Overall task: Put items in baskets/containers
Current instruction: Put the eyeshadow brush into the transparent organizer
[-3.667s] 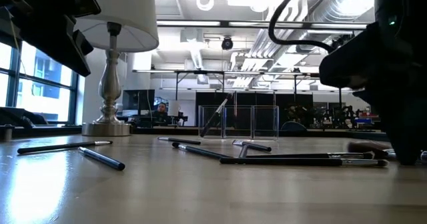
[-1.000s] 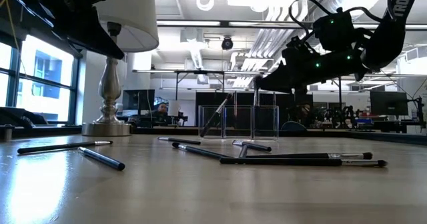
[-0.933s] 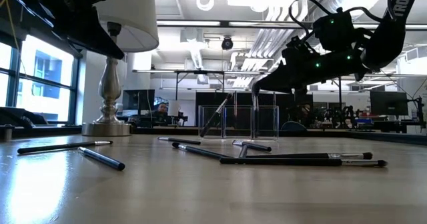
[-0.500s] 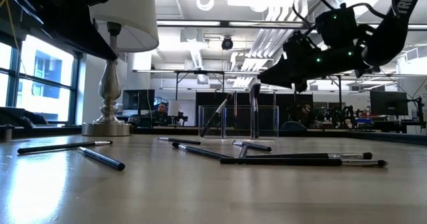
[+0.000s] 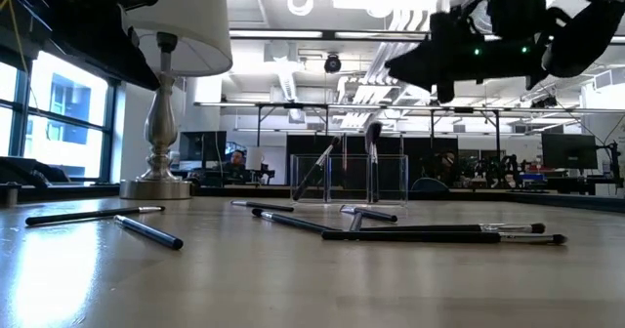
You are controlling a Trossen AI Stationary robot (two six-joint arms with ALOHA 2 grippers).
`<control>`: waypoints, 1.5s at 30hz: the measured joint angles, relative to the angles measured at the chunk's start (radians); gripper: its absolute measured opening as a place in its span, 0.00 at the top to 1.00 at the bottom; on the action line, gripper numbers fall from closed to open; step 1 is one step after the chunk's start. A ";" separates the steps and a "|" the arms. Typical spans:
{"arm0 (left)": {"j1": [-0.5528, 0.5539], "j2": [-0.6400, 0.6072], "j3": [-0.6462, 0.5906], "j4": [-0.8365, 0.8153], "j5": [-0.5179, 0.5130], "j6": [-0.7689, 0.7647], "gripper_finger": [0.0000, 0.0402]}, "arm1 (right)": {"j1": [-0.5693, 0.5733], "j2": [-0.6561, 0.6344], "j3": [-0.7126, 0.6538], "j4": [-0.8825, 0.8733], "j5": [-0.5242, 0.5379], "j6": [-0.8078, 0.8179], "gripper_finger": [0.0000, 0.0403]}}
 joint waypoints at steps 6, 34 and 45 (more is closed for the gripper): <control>0.000 0.000 0.000 0.000 0.000 0.001 1.00 | 0.093 -0.113 0.000 -0.038 0.113 -0.030 0.67; 0.000 0.000 0.000 0.022 -0.001 -0.008 1.00 | 0.608 0.090 0.686 -1.815 0.261 0.592 0.99; -0.003 0.080 0.038 0.167 -0.013 -0.059 1.00 | 0.700 0.221 0.519 -1.775 0.125 0.810 1.00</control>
